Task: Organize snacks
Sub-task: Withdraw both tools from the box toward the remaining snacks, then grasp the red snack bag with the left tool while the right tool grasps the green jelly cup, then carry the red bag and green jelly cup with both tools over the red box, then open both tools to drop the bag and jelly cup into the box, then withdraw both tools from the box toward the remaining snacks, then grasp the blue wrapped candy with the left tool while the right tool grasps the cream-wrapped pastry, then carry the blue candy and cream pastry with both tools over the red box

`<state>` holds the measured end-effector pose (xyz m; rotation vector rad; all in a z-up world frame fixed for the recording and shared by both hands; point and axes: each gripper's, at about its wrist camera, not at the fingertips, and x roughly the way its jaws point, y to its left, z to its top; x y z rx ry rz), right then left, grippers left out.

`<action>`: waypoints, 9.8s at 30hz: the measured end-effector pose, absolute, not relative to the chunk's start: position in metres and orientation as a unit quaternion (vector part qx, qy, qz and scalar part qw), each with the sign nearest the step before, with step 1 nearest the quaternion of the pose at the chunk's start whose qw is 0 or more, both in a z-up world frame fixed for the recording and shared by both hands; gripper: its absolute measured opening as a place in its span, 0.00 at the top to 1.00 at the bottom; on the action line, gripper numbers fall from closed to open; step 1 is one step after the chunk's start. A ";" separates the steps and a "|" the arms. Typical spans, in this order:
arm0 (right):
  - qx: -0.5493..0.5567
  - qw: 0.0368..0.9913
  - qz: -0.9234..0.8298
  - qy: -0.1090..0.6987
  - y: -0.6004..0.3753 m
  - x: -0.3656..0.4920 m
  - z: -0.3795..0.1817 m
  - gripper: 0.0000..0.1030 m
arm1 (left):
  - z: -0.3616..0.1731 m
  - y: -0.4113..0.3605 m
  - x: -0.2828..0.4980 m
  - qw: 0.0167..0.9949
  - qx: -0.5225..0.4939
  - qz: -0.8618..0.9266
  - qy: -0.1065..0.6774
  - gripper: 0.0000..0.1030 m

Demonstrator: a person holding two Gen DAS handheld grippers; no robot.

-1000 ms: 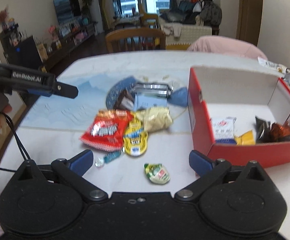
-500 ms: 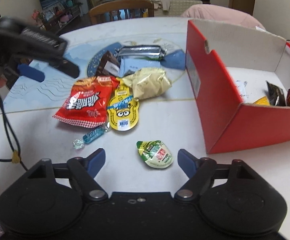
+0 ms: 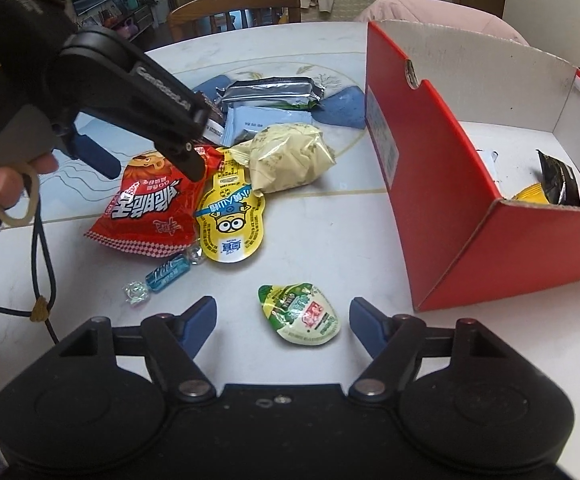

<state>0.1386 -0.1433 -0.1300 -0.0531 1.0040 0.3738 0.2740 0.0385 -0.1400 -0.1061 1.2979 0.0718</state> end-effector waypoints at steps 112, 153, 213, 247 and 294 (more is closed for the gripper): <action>-0.112 0.873 0.147 0.450 -0.354 0.271 -0.077 0.57 | -0.080 -0.225 0.364 0.796 0.011 -0.100 0.597 0.30; -0.016 0.907 0.153 0.391 -0.357 0.211 -0.017 0.23 | -0.024 -0.170 0.296 0.823 -0.081 -0.147 0.543 0.30; -0.065 0.856 0.236 0.455 -0.110 0.204 -0.066 0.07 | -0.073 0.054 0.146 0.880 -0.030 -0.131 0.456 0.18; -0.128 0.845 0.189 0.484 -0.099 0.230 -0.103 0.51 | -0.142 0.026 0.181 0.823 0.038 -0.205 0.528 0.36; -0.036 0.921 0.155 0.357 -0.242 0.171 0.029 0.51 | -0.006 -0.032 0.187 0.886 -0.049 -0.172 0.427 0.88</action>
